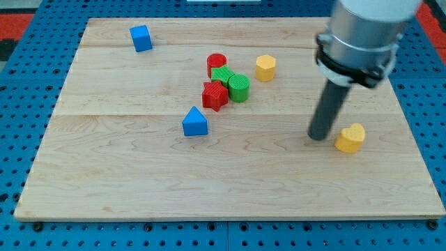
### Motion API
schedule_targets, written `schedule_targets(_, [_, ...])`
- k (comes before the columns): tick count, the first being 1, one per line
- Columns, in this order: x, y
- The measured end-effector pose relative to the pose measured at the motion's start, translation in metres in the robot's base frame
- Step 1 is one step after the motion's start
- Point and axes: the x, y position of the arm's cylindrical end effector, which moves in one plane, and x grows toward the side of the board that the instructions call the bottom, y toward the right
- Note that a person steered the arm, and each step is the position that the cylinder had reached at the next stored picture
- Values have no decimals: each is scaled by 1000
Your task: Slide the yellow hexagon a bit down
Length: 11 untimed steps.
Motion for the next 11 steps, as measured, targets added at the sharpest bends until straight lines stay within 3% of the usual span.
schedule_targets(1, [-24,44])
schedule_targets(2, [33,60])
schedule_targets(3, [52,58])
schedule_targets(4, [9,54])
schedule_targets(6, [-133,54])
schedule_targets(7, [-167,-28])
schedule_targets(8, [-102,-71])
schedule_targets(9, [-39,-65])
schedule_targets(10, [-38,-50])
schedule_targets(11, [-52,-117])
